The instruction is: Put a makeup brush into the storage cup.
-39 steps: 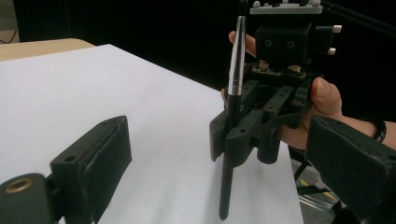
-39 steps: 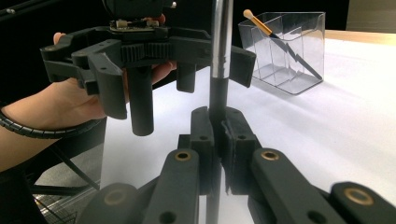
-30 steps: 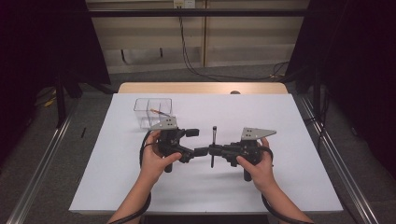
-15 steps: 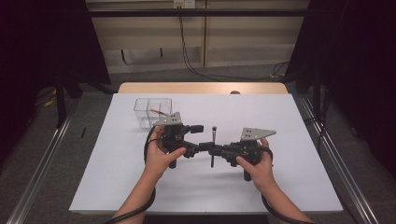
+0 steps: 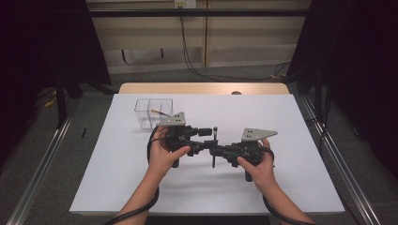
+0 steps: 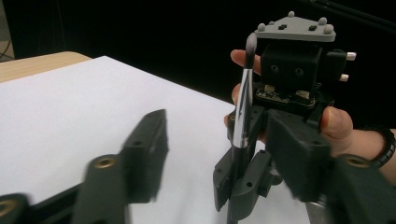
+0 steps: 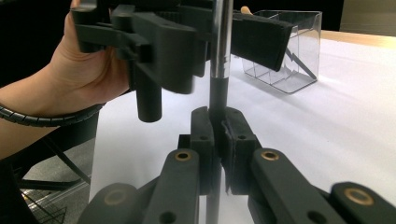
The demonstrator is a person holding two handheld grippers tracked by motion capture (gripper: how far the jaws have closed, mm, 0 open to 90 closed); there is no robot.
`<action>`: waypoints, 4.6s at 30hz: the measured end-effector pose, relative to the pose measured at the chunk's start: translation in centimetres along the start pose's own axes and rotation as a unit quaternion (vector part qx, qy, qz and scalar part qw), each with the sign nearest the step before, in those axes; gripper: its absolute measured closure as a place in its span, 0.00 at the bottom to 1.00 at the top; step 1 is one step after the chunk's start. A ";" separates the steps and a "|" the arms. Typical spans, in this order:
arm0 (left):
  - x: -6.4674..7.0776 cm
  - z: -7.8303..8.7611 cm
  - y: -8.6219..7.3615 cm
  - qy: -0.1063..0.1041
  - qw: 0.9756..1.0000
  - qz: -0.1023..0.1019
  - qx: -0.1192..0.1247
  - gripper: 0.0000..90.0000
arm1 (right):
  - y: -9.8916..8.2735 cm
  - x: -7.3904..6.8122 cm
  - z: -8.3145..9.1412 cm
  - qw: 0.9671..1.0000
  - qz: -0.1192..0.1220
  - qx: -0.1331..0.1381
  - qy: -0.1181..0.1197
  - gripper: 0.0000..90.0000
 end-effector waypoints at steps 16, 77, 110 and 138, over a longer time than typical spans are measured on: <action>0.7 -0.1 -0.2 -0.019 1.000 -0.012 -0.002 0.89 | 0.0 0.0 -0.2 1.000 0.002 0.001 -0.005 0.94; -0.1 5.0 0.5 0.023 0.998 -0.022 0.046 0.93 | -0.3 1.5 4.6 0.997 0.053 0.007 -0.052 0.07; -1.2 7.8 0.3 0.063 0.997 -0.035 0.040 0.93 | -0.9 2.4 8.1 0.995 0.062 0.014 -0.075 0.07; -1.7 8.6 0.4 0.076 0.995 -0.039 0.045 0.93 | -2.2 3.2 10.6 0.993 0.063 0.004 -0.099 0.07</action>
Point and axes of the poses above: each handheld gripper's, and its own axes: z roughly backward along the jaws, y roughly out of its top, x roughly to its right, the point moved 7 cm from there along -z, roughly forward along the jaws, and after that the axes turned 5 degrees about x, right-handed, at the moved point
